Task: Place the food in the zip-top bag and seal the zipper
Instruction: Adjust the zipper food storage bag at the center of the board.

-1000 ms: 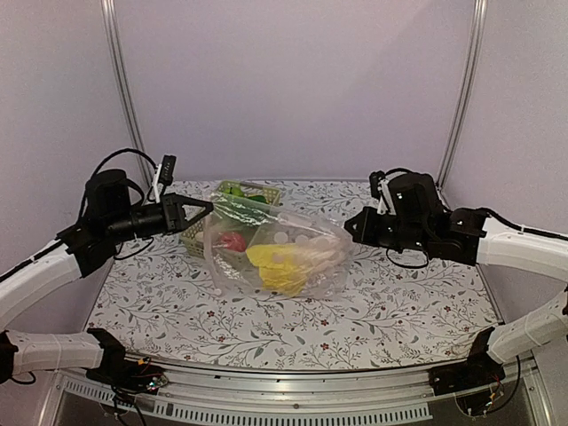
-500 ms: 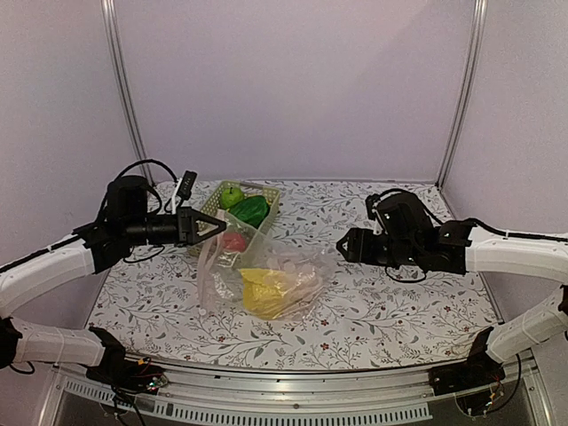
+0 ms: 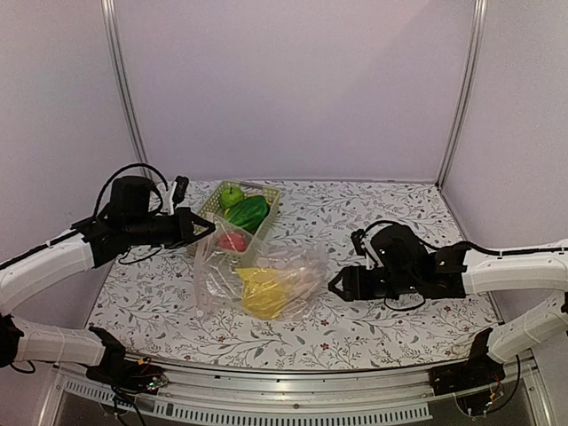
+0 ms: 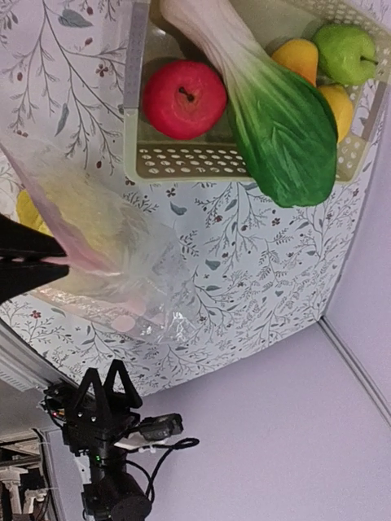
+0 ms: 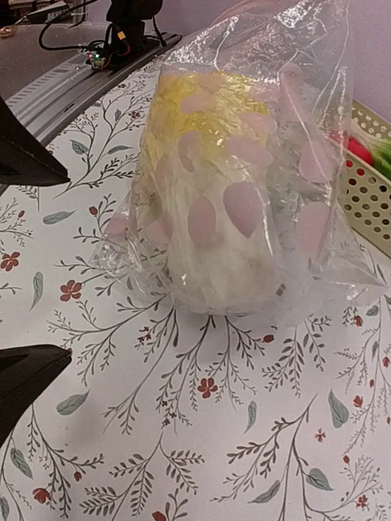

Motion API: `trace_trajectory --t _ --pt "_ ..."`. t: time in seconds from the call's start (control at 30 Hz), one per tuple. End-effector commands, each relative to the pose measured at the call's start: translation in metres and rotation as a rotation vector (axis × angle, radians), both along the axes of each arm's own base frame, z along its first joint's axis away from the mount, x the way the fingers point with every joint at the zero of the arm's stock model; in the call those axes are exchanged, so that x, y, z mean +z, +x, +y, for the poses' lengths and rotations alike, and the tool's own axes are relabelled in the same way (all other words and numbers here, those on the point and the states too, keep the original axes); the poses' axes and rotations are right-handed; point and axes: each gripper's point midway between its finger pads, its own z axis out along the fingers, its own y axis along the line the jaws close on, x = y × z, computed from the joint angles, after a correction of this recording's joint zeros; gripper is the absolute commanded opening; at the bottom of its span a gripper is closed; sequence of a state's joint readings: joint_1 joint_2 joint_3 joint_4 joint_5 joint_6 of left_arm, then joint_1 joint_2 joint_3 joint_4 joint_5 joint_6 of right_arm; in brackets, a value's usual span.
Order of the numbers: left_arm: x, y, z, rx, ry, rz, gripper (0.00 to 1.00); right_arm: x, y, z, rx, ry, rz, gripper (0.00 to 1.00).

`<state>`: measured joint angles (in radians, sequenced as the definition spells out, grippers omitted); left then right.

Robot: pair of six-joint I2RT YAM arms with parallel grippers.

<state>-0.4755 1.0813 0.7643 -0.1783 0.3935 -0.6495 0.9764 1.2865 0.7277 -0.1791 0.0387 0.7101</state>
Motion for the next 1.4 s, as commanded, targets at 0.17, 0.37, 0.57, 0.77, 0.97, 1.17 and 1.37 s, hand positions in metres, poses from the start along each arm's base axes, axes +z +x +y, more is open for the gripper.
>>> trace_trajectory --t 0.17,0.37,0.57,0.77,0.97,1.17,1.37 --pt "-0.015 0.015 0.028 0.119 0.048 0.06 0.0 -0.038 -0.012 0.046 0.067 -0.043 0.075 0.53" --pt "-0.02 0.016 0.029 0.108 0.047 0.08 0.0 -0.063 -0.019 0.063 0.104 -0.103 0.109 0.5" --pt "-0.018 0.016 0.03 0.103 0.044 0.079 0.0 -0.081 -0.012 0.064 0.055 -0.157 0.119 0.41" --pt "-0.016 0.016 0.031 0.1 0.04 0.074 0.0 -0.093 -0.006 0.065 0.02 -0.201 0.129 0.32" --pt "-0.015 0.017 0.033 0.102 0.046 0.073 0.0 -0.1 0.006 0.052 -0.063 -0.263 0.104 0.23" --pt "-0.014 0.019 0.035 0.106 0.05 0.071 0.0 -0.101 0.01 0.046 -0.107 -0.271 0.09 0.02" --pt "-0.014 0.02 0.037 0.11 0.057 0.071 0.0 -0.094 0.012 0.033 -0.134 -0.261 0.081 0.0"
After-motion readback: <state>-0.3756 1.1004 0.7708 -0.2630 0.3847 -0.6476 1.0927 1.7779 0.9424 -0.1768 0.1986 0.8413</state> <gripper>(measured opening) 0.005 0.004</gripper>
